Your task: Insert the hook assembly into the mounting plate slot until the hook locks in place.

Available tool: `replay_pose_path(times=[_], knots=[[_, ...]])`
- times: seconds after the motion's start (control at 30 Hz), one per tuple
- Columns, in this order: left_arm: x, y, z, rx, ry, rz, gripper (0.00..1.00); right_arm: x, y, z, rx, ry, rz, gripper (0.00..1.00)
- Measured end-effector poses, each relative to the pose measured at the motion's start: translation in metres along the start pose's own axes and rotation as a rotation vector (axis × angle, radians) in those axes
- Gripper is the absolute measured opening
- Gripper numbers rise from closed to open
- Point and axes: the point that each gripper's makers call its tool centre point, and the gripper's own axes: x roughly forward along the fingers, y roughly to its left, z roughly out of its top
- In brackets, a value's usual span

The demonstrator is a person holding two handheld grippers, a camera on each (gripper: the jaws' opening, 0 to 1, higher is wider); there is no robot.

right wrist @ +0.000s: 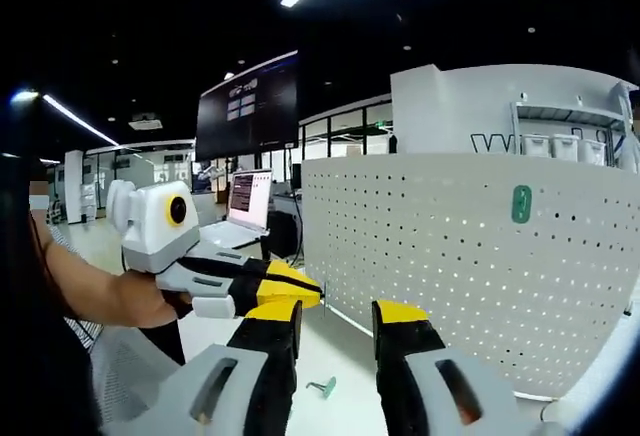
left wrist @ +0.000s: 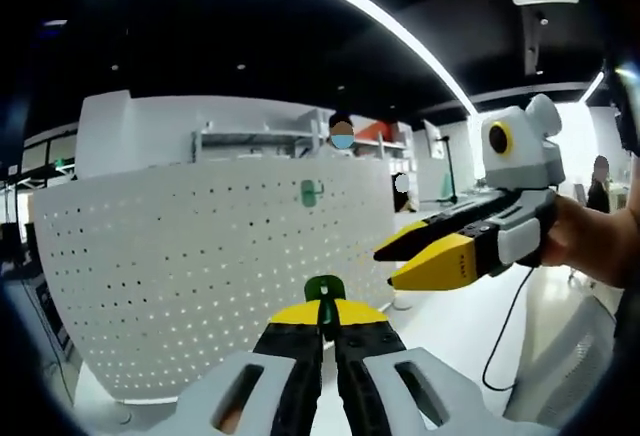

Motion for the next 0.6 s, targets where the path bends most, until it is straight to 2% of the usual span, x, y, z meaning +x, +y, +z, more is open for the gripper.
replay_pose_path(times=[0.33,0.6], knots=[[0.016,0.005,0.019,-0.013,-0.038,0.016,0.03,-0.01,-0.012,0.002,-0.003,-0.009,-0.045,0.31],[0.032,0.011,0.034,-0.053,-0.073,0.033,0.03,-0.02,-0.021,0.002,-0.008,-0.013,-0.083,0.31]])
